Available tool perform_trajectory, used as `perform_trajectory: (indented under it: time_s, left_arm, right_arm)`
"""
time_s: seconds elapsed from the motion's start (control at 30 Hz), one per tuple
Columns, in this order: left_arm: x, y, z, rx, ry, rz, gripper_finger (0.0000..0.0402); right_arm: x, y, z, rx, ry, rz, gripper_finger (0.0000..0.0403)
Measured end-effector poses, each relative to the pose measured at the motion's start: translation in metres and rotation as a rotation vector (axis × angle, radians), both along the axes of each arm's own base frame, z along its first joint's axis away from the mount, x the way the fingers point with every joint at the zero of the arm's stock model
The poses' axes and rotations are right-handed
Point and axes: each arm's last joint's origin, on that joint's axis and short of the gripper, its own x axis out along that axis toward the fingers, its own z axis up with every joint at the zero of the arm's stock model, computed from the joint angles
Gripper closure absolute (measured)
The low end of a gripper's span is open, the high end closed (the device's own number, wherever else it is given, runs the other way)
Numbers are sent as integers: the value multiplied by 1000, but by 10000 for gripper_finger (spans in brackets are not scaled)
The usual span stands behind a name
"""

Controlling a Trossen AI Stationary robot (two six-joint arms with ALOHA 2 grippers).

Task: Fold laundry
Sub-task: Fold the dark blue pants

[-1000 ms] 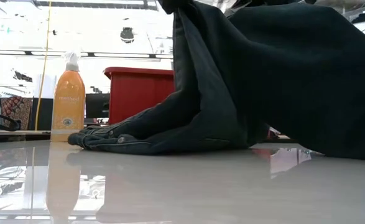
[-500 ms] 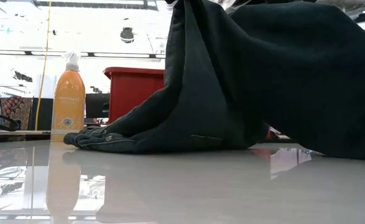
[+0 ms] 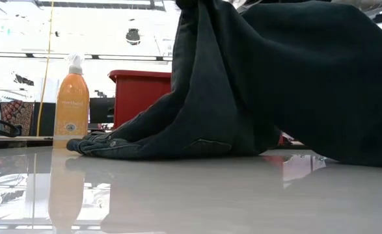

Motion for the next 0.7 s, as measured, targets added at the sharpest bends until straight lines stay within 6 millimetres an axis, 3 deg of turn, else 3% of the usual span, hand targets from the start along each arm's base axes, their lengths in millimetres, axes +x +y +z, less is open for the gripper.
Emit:
perform_trajectory:
  time_s: [0.13, 0.2, 0.5, 0.7]
  left_arm:
    - [-1, 0, 1, -24, -42, -3, 370]
    - [-3, 1, 6, -40, -73, -11, 391]
    - [-36, 9, 54, -115, -232, -3, 401]
    - [-62, 19, 44, -232, -333, -88, 401]
  right_arm:
    - [0, -2, 0, -10, -4, -2, 363]
    - [0, -2, 1, -11, -11, -5, 357]
    - [-4, -9, 15, 4, -130, -43, 293]
    - [-18, -18, 29, -14, -201, -85, 223]
